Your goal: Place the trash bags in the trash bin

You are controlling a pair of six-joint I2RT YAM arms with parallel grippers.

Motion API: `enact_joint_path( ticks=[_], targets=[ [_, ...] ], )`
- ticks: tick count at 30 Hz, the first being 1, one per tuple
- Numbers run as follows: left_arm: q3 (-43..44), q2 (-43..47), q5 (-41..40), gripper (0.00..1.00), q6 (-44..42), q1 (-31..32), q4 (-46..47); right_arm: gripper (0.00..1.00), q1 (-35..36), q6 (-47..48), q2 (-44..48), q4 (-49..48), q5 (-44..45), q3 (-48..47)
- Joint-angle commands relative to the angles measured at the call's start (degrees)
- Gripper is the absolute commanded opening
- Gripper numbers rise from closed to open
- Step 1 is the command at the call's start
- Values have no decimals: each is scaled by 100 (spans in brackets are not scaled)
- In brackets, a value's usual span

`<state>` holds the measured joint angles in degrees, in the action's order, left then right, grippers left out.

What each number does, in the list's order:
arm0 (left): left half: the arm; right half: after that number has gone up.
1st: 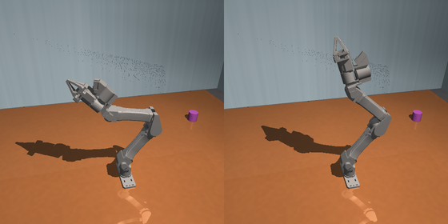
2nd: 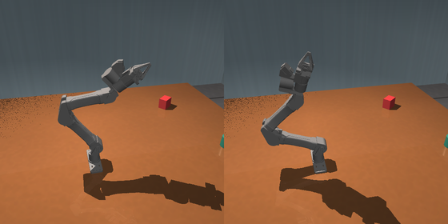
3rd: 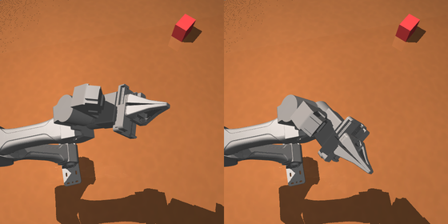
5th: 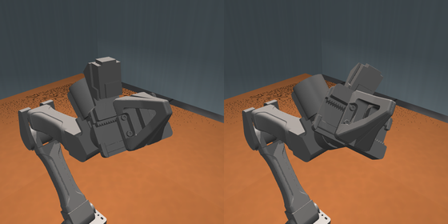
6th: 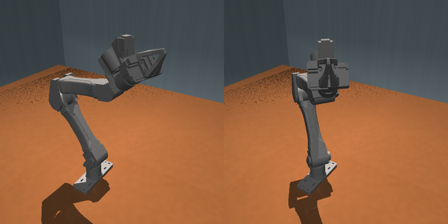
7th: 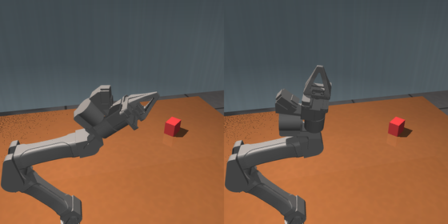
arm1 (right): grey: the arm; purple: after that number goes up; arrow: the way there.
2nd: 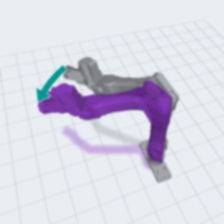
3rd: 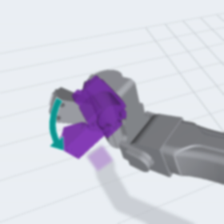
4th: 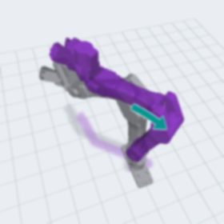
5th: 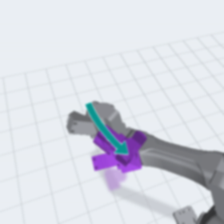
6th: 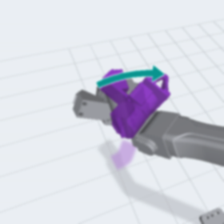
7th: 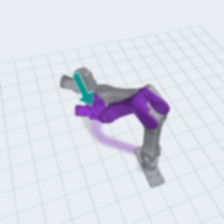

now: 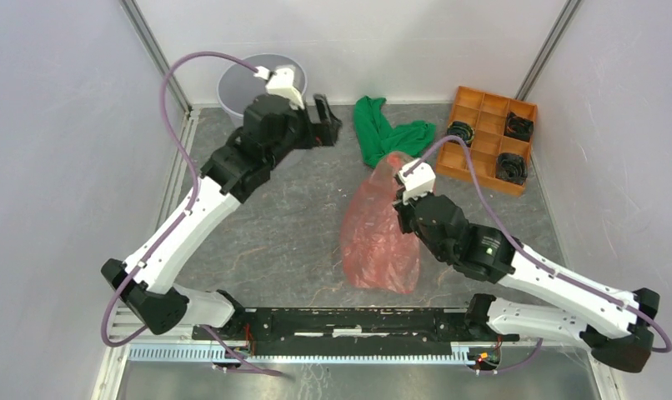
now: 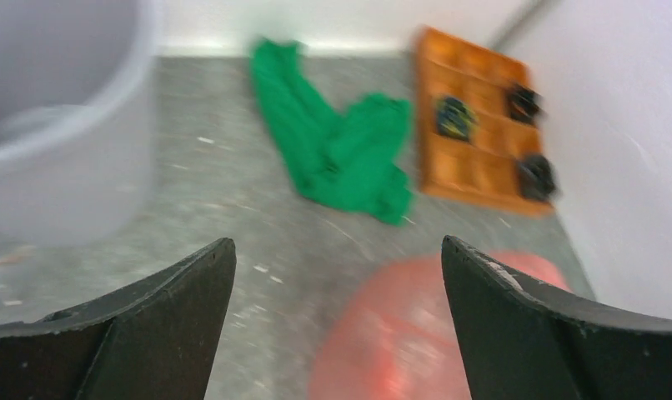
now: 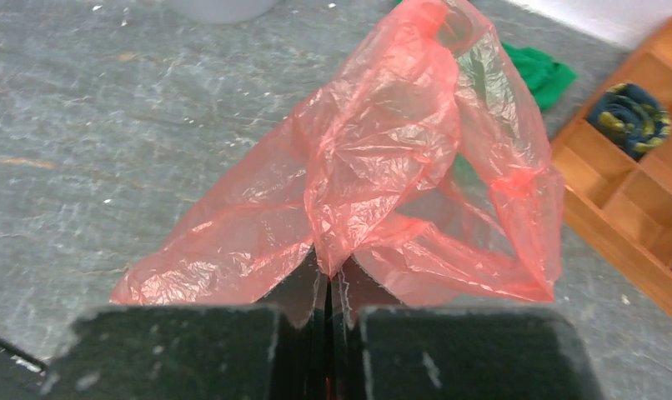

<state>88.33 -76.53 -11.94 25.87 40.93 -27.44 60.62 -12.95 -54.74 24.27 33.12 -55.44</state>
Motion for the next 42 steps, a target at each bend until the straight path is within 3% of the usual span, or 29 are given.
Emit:
enact_joint_path(
  ticks=[1, 8, 13, 17, 21, 29, 34, 39, 42],
  targets=[
    [583, -476, -708, 100, -803, -914, -191, 1, 0, 297, 709, -373, 669, 325],
    [2121, -2315, -1103, 100, -2083, -1207, -172, 1, 2, 715, 1087, -368, 1039, 320],
    [3974, -3815, -1239, 100, -2621, -1376, -1002, 0, 2, 1053, 1131, -410, 855, 170],
    [4444, -4354, -1425, 97, -3019, -1430, -1030, 0, 2, 1222, 1153, -445, 880, 225],
    [4377, -4537, -1541, 86, -3090, -1471, -1009, 1, 1, 1245, 1163, -401, 1071, 209],
    [4013, -4399, -1571, 37, -3041, -1473, -1023, 0, 2, 1394, 1098, -562, 1155, 165],
    [3736, -4057, -1343, 15, -2884, -1465, -1154, 0, 11, 1353, 1065, -590, 1265, 33],
    [3260, -3443, -847, 3, -2670, -1398, -1417, 0, 0, 1519, 890, -560, 1452, -284],
    [2745, -2917, -314, 2, -2388, -1315, -1479, 1, 2, 1671, 768, -554, 1676, -445]
  ],
)
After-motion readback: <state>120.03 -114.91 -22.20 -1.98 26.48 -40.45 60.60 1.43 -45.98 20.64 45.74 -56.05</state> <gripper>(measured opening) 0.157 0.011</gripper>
